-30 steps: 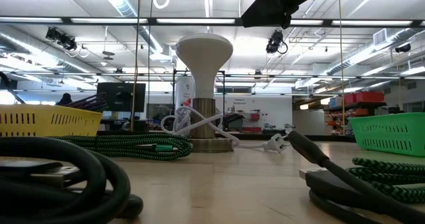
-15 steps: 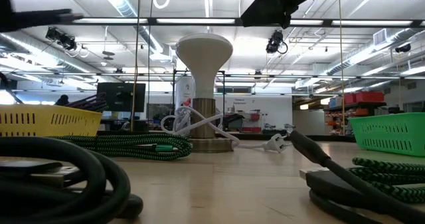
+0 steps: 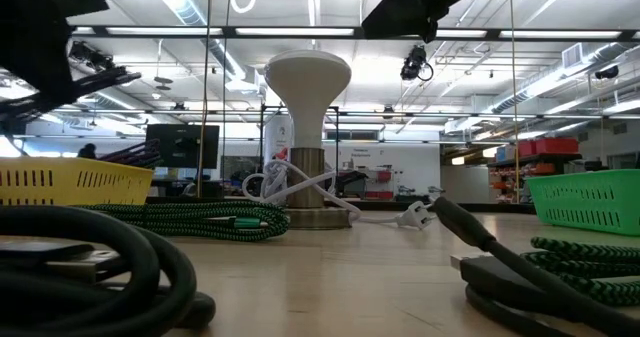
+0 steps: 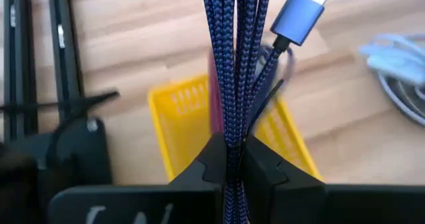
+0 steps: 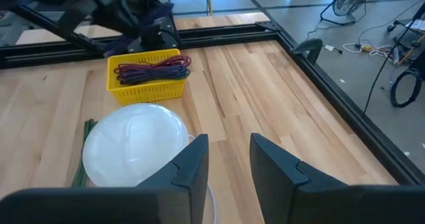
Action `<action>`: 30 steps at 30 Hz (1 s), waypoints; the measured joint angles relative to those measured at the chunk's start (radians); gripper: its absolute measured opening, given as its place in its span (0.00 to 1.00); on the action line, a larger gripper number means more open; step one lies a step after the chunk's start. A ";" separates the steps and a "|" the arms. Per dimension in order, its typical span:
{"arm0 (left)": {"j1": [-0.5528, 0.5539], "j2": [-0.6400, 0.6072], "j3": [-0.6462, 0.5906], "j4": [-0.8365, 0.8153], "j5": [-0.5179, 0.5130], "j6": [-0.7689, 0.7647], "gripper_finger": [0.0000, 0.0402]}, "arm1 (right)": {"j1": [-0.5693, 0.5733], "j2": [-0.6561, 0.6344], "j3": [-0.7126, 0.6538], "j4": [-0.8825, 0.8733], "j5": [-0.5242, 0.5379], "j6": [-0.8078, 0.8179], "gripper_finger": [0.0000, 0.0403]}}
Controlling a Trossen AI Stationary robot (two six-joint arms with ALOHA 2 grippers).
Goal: Pick & Place USB Port
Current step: Put the purple charger cable into the yellow bin, then put the green charger cable into the yellow bin
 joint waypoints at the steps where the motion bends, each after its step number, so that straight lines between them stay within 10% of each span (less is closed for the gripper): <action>1: 0.010 -0.022 -0.024 0.007 -0.009 0.013 0.06 | 0.000 0.000 0.000 0.002 0.006 -0.001 0.28; 18: 0.167 -0.131 -0.304 0.456 0.088 0.255 0.07 | 0.000 0.000 0.000 0.004 0.009 -0.001 0.28; 30: 0.171 -0.131 -0.307 0.457 0.019 0.263 0.40 | 0.000 0.000 0.000 0.004 0.009 -0.002 0.28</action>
